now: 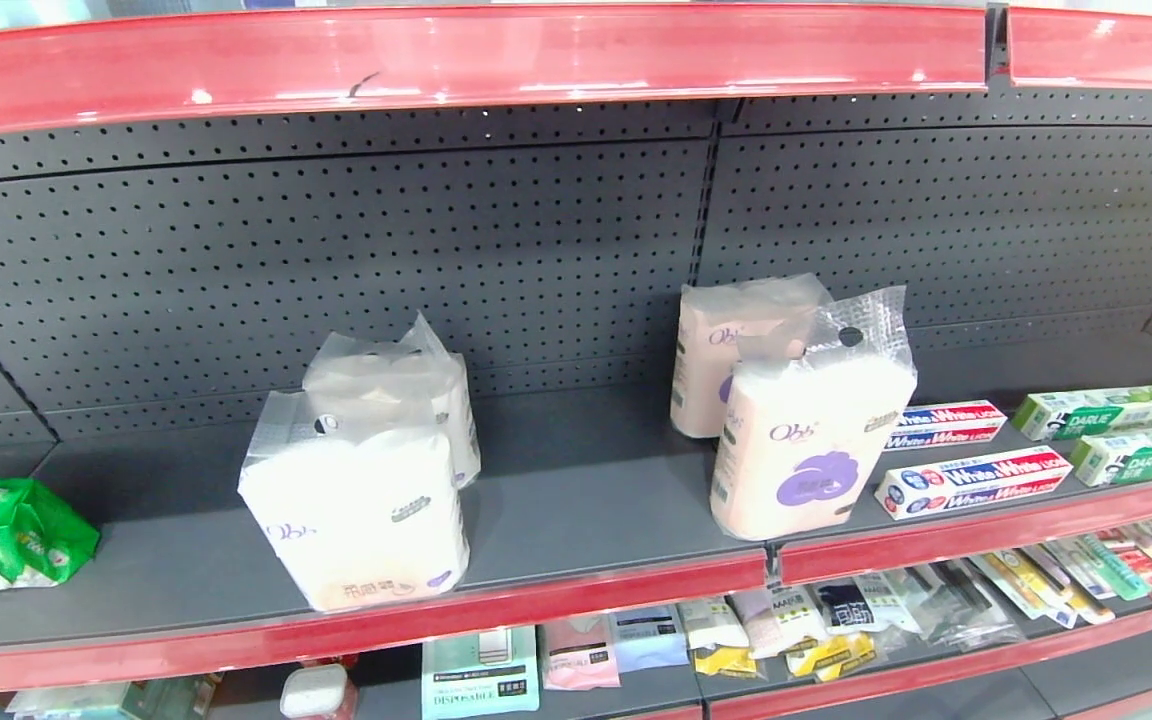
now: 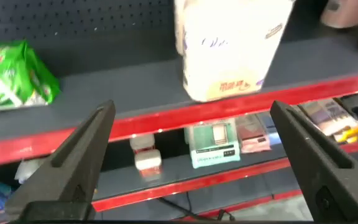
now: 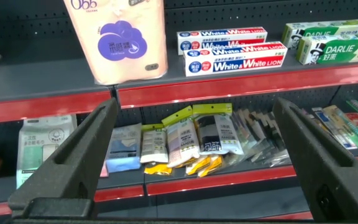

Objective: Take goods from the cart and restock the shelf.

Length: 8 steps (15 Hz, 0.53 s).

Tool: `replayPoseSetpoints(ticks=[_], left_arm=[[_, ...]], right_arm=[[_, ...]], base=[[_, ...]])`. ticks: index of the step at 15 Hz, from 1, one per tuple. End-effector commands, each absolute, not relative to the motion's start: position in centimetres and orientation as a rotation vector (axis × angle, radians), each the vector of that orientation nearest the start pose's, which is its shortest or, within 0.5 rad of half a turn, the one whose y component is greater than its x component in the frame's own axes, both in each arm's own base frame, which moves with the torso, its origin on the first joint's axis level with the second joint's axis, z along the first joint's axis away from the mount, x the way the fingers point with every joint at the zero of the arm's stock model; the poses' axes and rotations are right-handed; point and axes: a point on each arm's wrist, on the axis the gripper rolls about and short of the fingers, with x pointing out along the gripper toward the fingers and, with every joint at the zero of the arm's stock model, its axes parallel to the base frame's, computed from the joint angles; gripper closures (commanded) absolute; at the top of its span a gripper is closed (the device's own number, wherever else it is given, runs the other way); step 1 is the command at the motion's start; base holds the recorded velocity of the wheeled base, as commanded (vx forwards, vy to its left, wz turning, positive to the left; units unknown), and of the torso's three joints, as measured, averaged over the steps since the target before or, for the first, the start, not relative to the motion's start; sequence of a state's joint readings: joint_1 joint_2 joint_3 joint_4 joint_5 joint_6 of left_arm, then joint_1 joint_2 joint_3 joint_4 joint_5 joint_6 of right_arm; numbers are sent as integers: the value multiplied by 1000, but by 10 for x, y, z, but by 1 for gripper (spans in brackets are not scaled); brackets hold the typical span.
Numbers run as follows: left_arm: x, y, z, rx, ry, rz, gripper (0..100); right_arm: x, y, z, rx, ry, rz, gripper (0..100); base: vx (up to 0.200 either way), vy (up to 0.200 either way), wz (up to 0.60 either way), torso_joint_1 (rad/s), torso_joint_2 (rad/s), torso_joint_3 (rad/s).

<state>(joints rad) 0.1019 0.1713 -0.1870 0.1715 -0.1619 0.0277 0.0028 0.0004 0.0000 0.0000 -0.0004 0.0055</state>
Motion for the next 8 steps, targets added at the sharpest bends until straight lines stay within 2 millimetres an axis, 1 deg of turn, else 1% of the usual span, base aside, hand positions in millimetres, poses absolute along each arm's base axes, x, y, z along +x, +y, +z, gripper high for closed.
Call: replayPoseSetpoints(ticks=[1, 2, 3, 4, 8], left_arm=[[-25, -6, 98, 9, 121, -49, 0], [-20, -5, 86, 5, 123, -41, 0], [-17, -4, 84, 4, 70, -25, 0], [-16, -4, 84, 7, 58, -19, 0], [-16, -3, 83, 9, 58, 47, 0]], right_arm=[[-23, 0, 76, 5, 2, 3, 0], [-23, 0, 76, -3, 2, 5, 0], [-23, 0, 76, -3, 2, 5, 0], [-23, 0, 76, -3, 2, 5, 0], [-23, 0, 76, 3, 2, 5, 0]], base=[[0, 0, 0, 0, 0, 0], [0, 0, 0, 0, 0, 0], [0, 0, 600, 7, 2, 7], [0, 0, 600, -2, 2, 2], [0, 0, 600, 8, 5, 5]])
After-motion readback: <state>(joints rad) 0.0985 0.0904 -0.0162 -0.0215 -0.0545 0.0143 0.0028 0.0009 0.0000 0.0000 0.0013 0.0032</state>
